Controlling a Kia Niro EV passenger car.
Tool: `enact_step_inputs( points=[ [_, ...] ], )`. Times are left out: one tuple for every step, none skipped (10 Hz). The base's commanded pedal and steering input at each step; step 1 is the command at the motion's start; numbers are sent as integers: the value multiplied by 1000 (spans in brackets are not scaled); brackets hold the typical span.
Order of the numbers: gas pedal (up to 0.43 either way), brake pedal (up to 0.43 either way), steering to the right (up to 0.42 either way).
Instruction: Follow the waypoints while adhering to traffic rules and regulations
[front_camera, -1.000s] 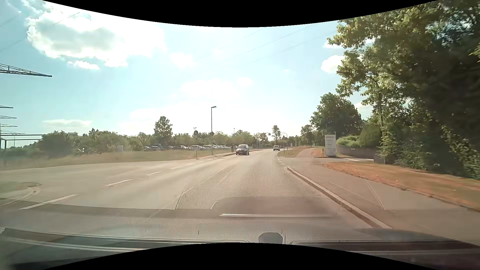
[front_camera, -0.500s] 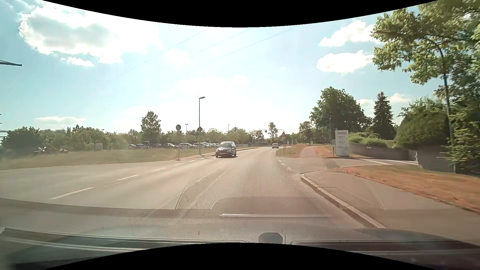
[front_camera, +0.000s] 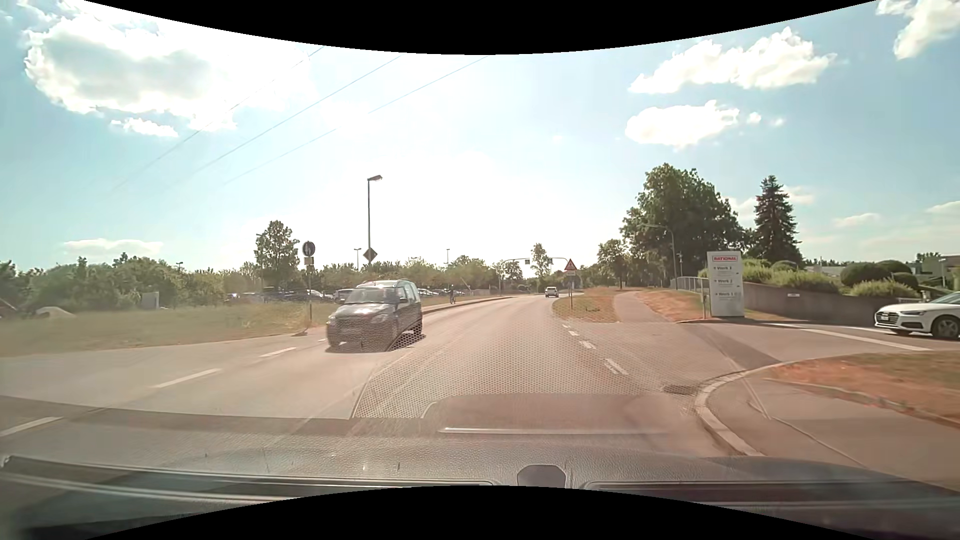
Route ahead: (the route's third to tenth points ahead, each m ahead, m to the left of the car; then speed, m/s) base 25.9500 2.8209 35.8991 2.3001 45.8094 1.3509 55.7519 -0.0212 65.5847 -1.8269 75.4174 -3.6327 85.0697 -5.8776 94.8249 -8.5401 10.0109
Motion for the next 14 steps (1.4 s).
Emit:
enact_step_inputs(
  points=[
    [0,6,11],
    [0,6,11],
    [0,6,11],
    [0,6,11],
    [0,6,11],
    [0,6,11],
    [0,6,11],
    [8,6,11],
    [20,6,11],
    [28,6,11],
    [28,6,11],
    [28,6,11],
    [28,6,11],
    [28,6,11]
  ],
)
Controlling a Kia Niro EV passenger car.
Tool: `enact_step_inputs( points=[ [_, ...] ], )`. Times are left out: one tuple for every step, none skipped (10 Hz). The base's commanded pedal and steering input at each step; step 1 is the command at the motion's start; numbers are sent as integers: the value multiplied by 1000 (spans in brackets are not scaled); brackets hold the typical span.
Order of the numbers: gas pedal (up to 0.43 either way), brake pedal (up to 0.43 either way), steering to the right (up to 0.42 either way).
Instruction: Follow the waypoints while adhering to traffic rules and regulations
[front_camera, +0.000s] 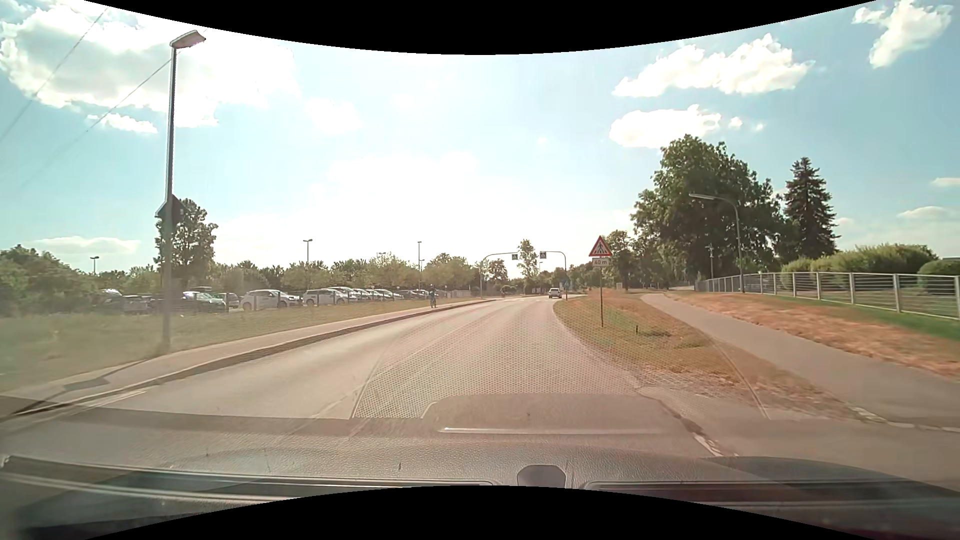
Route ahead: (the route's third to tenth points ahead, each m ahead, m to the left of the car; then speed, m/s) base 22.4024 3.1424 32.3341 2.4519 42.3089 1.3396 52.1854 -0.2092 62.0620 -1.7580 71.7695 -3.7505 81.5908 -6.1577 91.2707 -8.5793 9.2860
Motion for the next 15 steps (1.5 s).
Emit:
enact_step_inputs(
  points=[
    [28,6,13],
    [28,6,15],
    [28,6,15],
    [28,6,15],
    [28,6,15],
    [28,6,15],
    [28,6,15],
    [28,6,15],
    [28,6,15],
    [28,6,15],
    [28,6,15],
    [28,6,15],
    [28,6,15],
    [28,6,15],
    [28,6,15]
  ],
)
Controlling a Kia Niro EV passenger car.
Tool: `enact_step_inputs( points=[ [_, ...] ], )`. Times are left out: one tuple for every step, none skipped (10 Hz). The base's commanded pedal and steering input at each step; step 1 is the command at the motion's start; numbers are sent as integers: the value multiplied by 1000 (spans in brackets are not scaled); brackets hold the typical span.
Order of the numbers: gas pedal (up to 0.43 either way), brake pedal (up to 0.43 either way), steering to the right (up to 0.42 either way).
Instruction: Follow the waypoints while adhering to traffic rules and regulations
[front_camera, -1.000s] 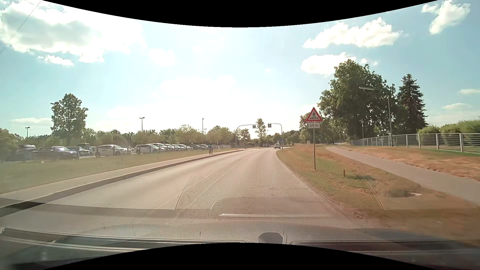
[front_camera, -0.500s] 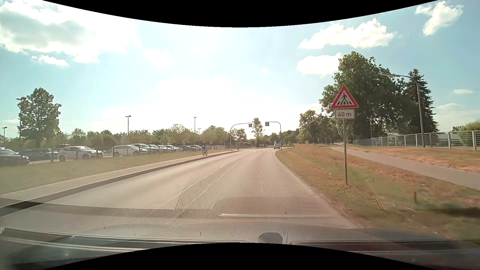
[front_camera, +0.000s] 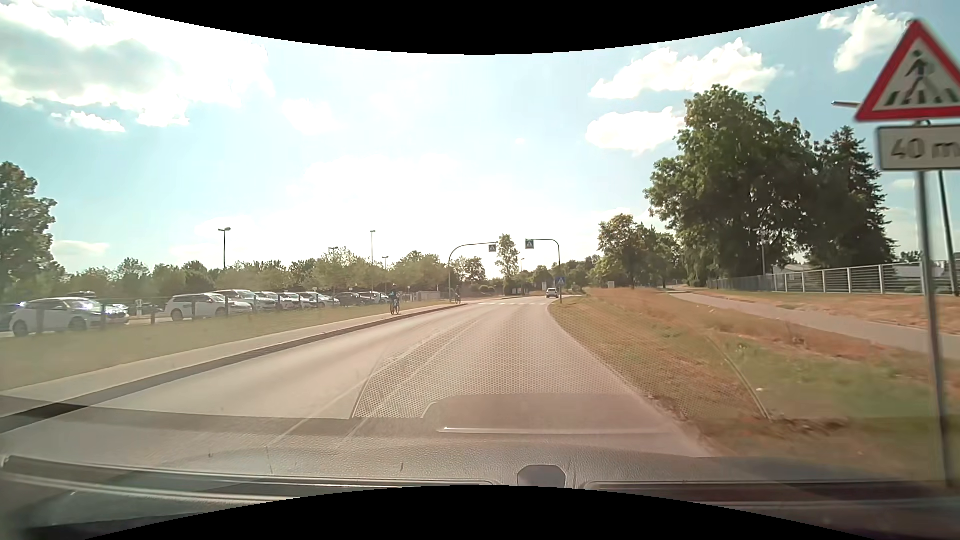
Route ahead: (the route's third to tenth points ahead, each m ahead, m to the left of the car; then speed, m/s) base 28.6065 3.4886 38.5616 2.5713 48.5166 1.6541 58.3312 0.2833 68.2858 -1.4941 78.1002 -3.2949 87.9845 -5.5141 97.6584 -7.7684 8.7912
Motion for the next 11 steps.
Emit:
enact_step_inputs(
  points=[
    [28,6,15],
    [28,6,14],
    [28,6,14],
    [28,6,13],
    [28,6,12],
    [28,6,12],
    [79,6,12],
    [138,6,12],
    [169,6,12],
    [177,6,12],
    [177,6,12]
  ],
)
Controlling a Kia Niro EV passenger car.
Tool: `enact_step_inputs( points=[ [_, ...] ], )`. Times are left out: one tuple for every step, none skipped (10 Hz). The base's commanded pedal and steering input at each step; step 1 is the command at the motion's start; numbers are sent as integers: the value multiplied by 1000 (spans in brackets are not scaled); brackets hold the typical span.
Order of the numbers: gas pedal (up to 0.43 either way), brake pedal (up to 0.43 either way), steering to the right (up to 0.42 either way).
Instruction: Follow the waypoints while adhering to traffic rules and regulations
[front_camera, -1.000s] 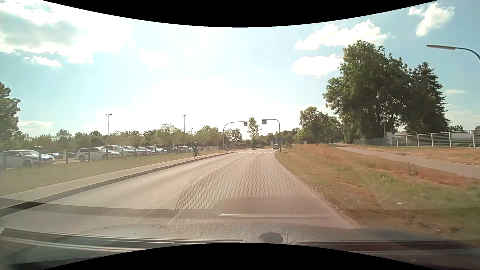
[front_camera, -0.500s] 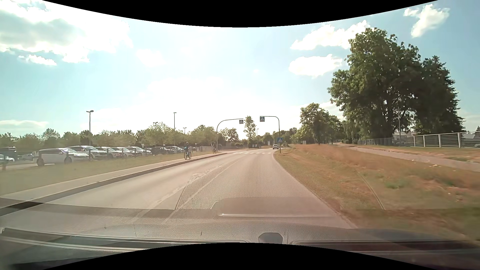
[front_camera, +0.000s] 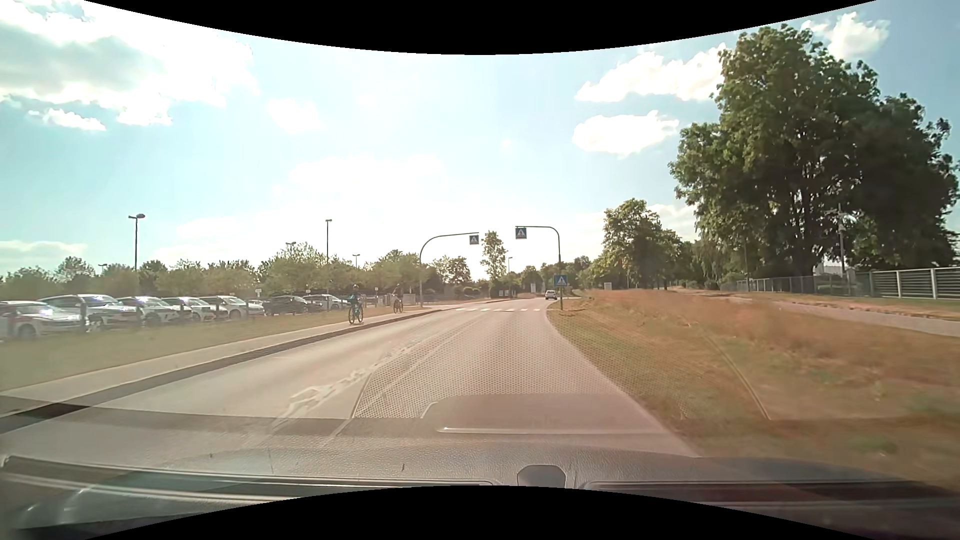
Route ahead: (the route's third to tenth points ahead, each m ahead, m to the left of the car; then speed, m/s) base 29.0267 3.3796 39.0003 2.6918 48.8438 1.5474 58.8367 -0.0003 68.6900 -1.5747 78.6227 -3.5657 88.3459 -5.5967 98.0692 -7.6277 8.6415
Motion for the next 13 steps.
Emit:
enact_step_inputs(
  points=[
    [177,6,11],
    [177,6,9],
    [177,6,8],
    [209,6,7],
    [220,6,6],
    [220,6,6],
    [228,6,6],
    [240,6,6],
    [248,6,6],
    [248,6,6],
    [260,6,6],
    [260,6,6],
    [260,6,6]
  ],
)
